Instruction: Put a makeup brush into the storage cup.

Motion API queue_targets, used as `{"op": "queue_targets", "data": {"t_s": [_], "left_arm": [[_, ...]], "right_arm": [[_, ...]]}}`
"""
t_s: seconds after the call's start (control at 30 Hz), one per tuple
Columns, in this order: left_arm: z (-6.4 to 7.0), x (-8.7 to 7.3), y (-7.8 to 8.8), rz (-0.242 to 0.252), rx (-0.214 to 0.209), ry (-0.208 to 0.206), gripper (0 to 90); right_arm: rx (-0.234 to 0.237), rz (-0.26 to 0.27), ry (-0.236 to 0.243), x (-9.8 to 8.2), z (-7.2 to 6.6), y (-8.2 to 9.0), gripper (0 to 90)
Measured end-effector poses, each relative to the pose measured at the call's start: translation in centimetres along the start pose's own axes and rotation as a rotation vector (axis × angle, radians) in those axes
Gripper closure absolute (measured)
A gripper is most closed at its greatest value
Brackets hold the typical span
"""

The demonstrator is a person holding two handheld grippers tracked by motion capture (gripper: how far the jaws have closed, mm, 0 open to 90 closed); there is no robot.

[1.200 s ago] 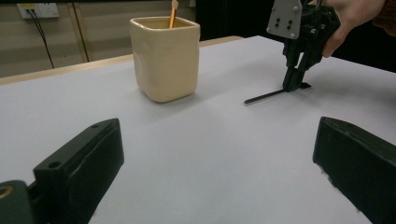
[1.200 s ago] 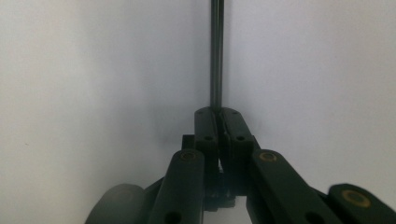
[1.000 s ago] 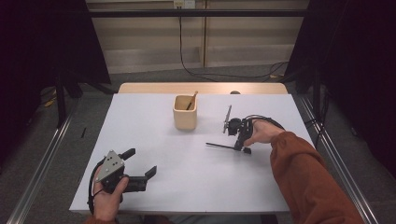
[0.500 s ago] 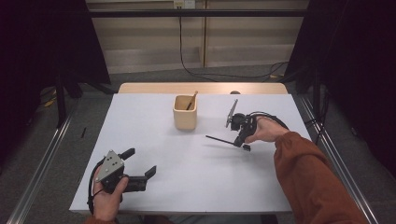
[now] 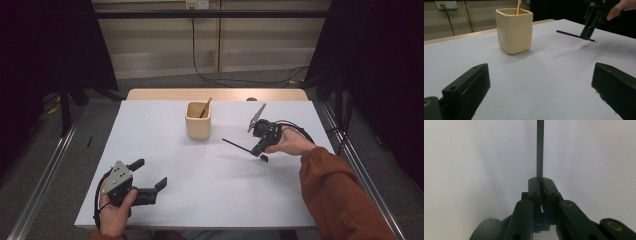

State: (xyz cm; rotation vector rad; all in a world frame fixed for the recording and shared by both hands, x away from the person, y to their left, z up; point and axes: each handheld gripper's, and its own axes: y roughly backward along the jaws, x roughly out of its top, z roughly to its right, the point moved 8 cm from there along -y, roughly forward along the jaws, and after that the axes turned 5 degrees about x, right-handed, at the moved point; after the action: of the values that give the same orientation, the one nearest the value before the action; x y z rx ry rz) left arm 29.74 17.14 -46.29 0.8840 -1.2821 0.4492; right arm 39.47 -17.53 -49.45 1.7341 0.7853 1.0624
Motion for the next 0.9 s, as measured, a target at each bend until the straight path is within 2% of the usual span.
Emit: {"op": "queue_targets", "data": {"t_s": [0.1,0.2,0.37,0.53,0.9], "left_arm": [[0.0,0.0,0.0,0.000,-0.002,0.000,1.9],[0.1,0.0,0.0,0.002,-0.004,-0.004,1.9],[0.1,0.0,0.0,0.001,-0.006,-0.002,1.9],[0.0,0.0,0.0,0.001,-0.001,0.003,1.9],[0.1,0.0,0.0,0.000,-0.005,-0.002,1.9]], "right_arm": [[-0.021,0.036,-0.012,0.0,0.0,0.2,86.0],[-0.044,0.050,-0.013,-0.1,-0.1,0.2,86.0],[-0.027,0.120,-0.025,-0.1,-0.3,0.3,86.1],[-0.040,0.173,-0.039,-0.1,-0.3,0.9,86.0],[-0.095,0.352,-0.071,0.3,-0.4,2.4,86.0]]}}
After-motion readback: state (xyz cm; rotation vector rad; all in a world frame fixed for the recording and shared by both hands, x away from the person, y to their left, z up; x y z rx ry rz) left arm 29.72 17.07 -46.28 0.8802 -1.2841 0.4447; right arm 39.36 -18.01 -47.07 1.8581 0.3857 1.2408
